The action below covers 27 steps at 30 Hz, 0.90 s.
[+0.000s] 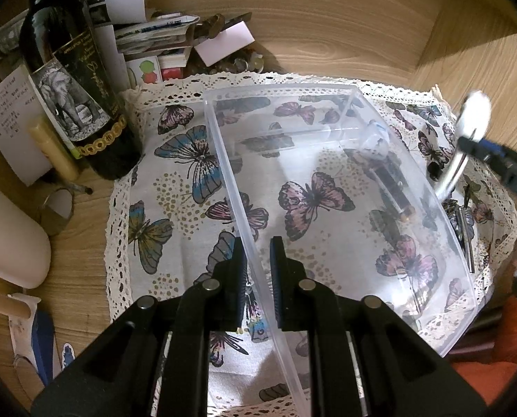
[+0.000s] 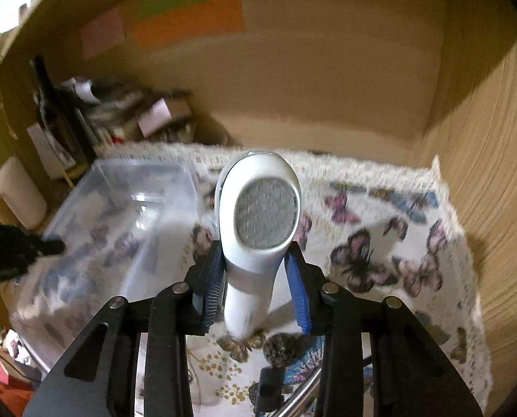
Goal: Organize rigid objects
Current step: 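Lift the white device with the right tool and lower it into the box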
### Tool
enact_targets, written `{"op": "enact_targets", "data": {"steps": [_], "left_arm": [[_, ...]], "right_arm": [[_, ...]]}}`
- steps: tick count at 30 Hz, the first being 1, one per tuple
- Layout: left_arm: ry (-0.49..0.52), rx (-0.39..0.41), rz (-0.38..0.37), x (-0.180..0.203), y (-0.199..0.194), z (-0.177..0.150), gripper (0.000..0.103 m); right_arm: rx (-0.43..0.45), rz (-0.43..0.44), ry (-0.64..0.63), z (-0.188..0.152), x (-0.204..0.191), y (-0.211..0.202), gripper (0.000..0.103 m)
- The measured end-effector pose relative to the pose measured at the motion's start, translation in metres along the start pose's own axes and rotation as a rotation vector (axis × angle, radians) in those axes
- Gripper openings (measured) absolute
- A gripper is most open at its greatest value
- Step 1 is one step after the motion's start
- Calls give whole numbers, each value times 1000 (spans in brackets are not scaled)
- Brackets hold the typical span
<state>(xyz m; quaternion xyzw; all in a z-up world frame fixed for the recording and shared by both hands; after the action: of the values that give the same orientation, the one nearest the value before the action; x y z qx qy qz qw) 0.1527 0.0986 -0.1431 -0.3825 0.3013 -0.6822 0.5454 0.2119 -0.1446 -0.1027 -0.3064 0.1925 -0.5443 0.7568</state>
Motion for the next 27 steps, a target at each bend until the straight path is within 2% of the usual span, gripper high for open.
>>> {"op": "enact_targets", "data": {"steps": [8,13,20,27], "left_arm": [[9,11,10,1,0,-1,13],[16,17,14,1,0,-1,13],[13,24,5,0,-1,-1,13],[21,27,2,1,-1,-1,14]], "right_arm": [[162,53,-44,40,-28,-45,32],[206,135,-90,51,-57,-57,32],[129,211,-175,39,-96,-31,32],[6,211,-233,22,-115,13,32]]}}
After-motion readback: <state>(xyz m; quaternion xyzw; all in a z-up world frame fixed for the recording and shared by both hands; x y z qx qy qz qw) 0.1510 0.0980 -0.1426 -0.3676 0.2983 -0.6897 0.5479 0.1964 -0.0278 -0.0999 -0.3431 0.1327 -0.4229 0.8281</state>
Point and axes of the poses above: each gripper's, at about its wrist camera, not at the fingertips, and y roughly the way its jaws point, x to its right, z to its top, the point moved 6 cm from there along y, roughly the way its jaws point, and after that the axes turned 8 degrees about -z, right-handed, at the moved point
